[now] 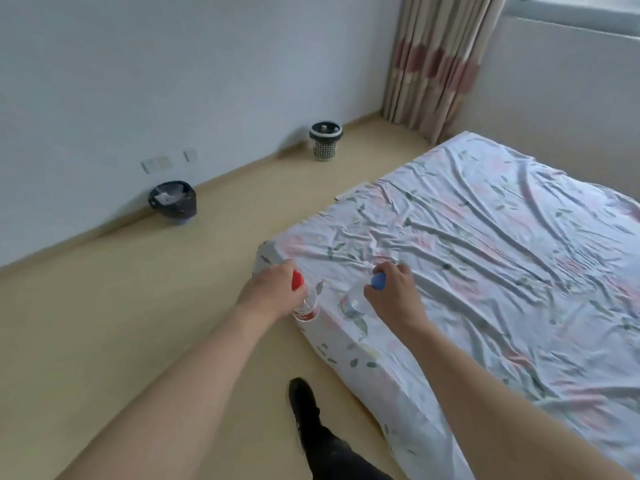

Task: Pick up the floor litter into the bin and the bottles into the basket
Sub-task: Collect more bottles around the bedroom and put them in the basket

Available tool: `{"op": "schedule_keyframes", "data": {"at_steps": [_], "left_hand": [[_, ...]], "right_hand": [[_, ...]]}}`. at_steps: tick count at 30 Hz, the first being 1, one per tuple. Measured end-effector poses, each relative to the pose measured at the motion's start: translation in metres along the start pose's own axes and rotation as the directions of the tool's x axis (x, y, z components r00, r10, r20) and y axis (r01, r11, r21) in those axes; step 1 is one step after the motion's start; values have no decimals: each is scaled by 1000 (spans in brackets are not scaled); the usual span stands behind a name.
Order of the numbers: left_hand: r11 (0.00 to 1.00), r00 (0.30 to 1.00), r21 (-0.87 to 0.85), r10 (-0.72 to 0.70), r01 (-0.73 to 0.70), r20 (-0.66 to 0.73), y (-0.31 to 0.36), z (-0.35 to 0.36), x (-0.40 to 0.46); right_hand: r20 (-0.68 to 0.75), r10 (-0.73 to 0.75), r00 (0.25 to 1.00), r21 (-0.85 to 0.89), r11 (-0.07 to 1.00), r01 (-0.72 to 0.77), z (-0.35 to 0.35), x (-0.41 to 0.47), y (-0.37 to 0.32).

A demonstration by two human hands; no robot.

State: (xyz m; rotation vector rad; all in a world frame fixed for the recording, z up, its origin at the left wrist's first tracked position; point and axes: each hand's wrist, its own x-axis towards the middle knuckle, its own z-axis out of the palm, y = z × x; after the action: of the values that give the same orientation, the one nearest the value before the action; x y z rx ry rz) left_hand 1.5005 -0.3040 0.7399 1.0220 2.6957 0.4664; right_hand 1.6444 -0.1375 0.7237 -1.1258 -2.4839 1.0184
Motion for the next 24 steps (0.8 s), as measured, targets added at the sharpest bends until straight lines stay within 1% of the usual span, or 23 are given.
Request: {"op": "schedule_keyframes", "data": {"at_steps": [4,7,9,15,18,24], "left_hand": [[998,997,-7,-63,62,-48,-64,-29,90],[994,993,1,-112,112,-37,-111,-63,159],[992,991,15,-124,125,-49,-139,-86,198],[984,979,-16,-177,176,-101,-232,-139,307],[985,979,-33,-170,167,-113,-281,-159,368],[998,992,-29,-53,50,-119,-371,-207,522]], "right_hand": [[54,-55,997,6,998,55,64,98,-57],[100,-79,992,27,997,76,100,173,-108],[109,-96,989,33,995,93,118,218,-143],[140,-158,978,13,987,157,176,336,-241],[132,-150,980,1,988,152,210,395,-282],[55,-132,990,34,991,130,282,524,-363]]}}
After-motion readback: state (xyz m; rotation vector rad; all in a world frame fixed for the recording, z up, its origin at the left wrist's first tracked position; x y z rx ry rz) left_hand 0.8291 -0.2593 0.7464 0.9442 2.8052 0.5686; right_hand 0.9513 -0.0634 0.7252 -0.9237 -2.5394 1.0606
